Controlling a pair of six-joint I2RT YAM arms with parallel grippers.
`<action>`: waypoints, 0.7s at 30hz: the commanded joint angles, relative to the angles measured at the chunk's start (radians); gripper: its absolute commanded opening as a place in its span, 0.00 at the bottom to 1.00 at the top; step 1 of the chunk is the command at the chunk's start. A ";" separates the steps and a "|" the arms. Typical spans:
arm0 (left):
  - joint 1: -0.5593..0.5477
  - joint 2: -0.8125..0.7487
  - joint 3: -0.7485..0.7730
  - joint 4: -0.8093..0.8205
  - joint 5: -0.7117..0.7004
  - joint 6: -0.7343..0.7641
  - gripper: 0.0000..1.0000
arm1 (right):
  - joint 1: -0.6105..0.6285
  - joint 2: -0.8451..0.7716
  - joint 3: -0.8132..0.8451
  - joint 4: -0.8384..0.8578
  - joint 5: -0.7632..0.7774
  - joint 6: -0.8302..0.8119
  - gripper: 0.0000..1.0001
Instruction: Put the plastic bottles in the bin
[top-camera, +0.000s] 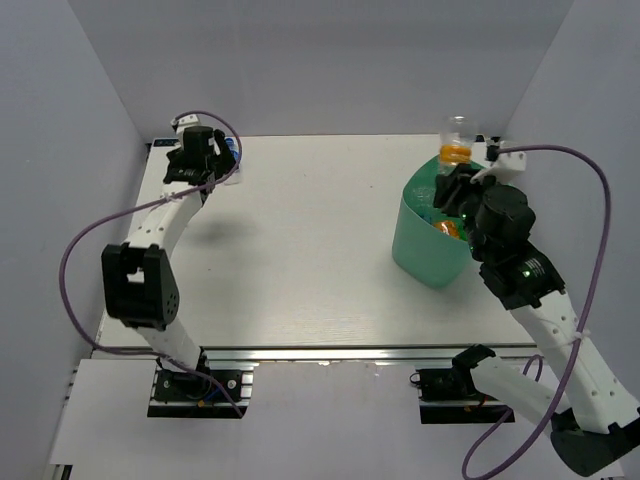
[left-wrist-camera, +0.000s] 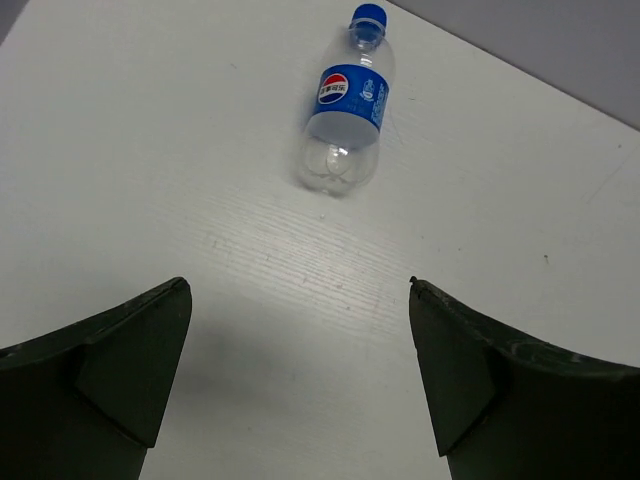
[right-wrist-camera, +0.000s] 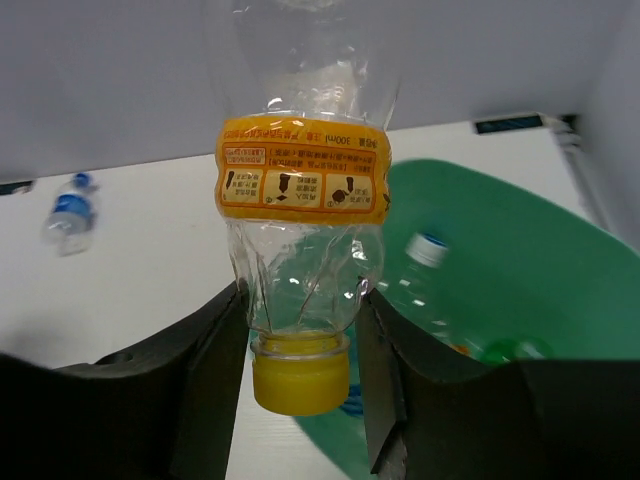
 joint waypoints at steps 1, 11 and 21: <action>0.015 0.073 0.152 -0.002 0.063 0.141 0.98 | -0.048 -0.009 -0.030 -0.205 0.137 0.058 0.17; 0.075 0.516 0.644 -0.176 0.151 0.210 0.98 | -0.090 0.031 0.076 -0.189 0.065 0.009 0.89; 0.077 0.767 0.879 -0.133 0.253 0.253 0.98 | -0.023 0.239 0.328 -0.101 -0.727 -0.224 0.89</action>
